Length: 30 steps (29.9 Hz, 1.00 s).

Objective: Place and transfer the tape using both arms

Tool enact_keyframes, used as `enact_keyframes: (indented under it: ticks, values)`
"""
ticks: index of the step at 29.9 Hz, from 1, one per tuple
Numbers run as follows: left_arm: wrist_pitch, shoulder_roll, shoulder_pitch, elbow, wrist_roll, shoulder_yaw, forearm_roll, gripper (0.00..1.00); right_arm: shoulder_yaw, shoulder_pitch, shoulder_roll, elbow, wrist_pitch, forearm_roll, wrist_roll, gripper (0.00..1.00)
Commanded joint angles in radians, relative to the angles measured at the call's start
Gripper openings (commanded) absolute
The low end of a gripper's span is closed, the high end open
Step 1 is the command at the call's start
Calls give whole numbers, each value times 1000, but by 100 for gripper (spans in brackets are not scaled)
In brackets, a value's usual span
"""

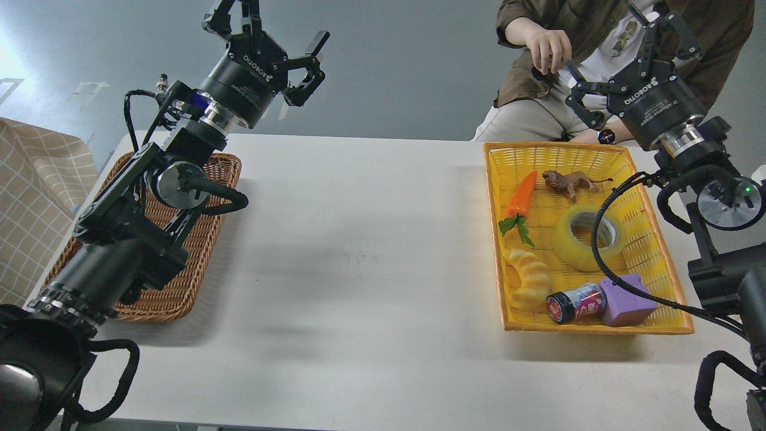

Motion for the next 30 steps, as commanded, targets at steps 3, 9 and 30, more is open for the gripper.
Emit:
enact_keyframes:
  ticks: [3,9,30]
  values:
    - [1,0,0,0,-1,0,0,98,1,-1,0,0,0,0,0,100]
    - [1,-1,0,0,0,-2,-2,98,1,-1,0,0,0,2,0,100]
    - [-17,-1,-2,0,0,0,-5,98,1,-1,-3,1,0,0,0,100]
